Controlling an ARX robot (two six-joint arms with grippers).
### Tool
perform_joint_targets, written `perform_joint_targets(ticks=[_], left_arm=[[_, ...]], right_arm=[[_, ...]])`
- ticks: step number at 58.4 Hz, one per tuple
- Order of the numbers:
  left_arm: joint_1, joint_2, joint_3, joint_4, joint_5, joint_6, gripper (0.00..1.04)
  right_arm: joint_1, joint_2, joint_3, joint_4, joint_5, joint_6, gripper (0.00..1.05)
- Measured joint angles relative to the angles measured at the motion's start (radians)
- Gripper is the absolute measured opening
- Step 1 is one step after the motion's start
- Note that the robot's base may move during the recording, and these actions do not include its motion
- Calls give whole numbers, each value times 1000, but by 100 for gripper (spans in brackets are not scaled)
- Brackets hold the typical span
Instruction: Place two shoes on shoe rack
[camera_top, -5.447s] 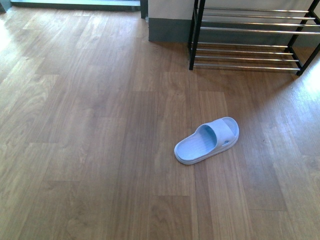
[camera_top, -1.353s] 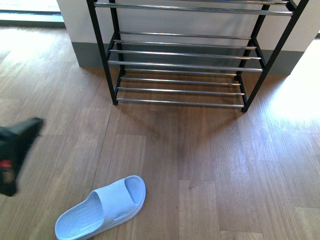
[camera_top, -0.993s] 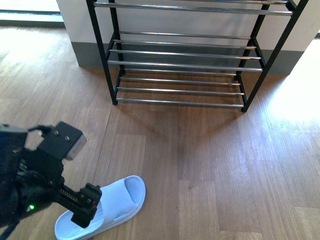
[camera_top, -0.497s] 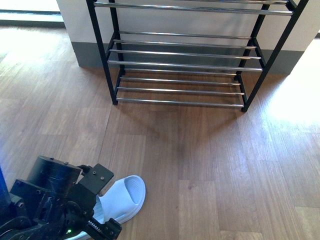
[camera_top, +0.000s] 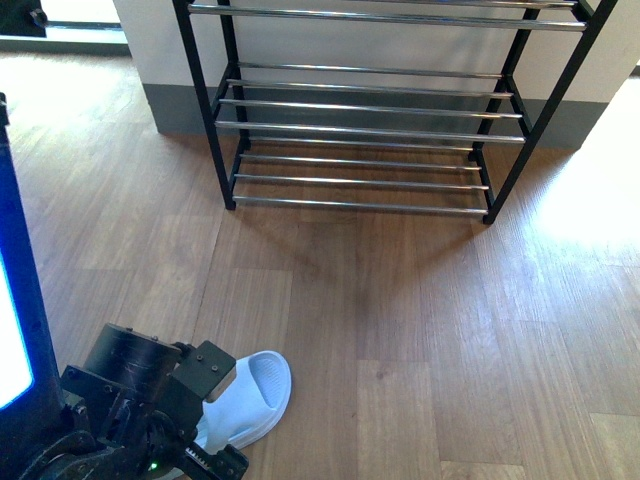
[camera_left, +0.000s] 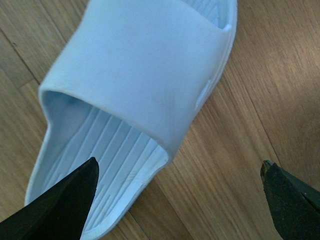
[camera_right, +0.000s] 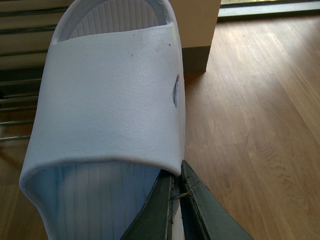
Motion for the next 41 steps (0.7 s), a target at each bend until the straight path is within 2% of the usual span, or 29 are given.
perform_joint_targets(ticks=[11, 41], left_arm=[[-54, 48, 40, 7, 9, -33, 95], [-78, 117, 167, -41, -23, -95, 95]], right_arm=[[0, 0, 0, 0, 0, 0, 1], [0, 0, 0, 0, 0, 0, 1]])
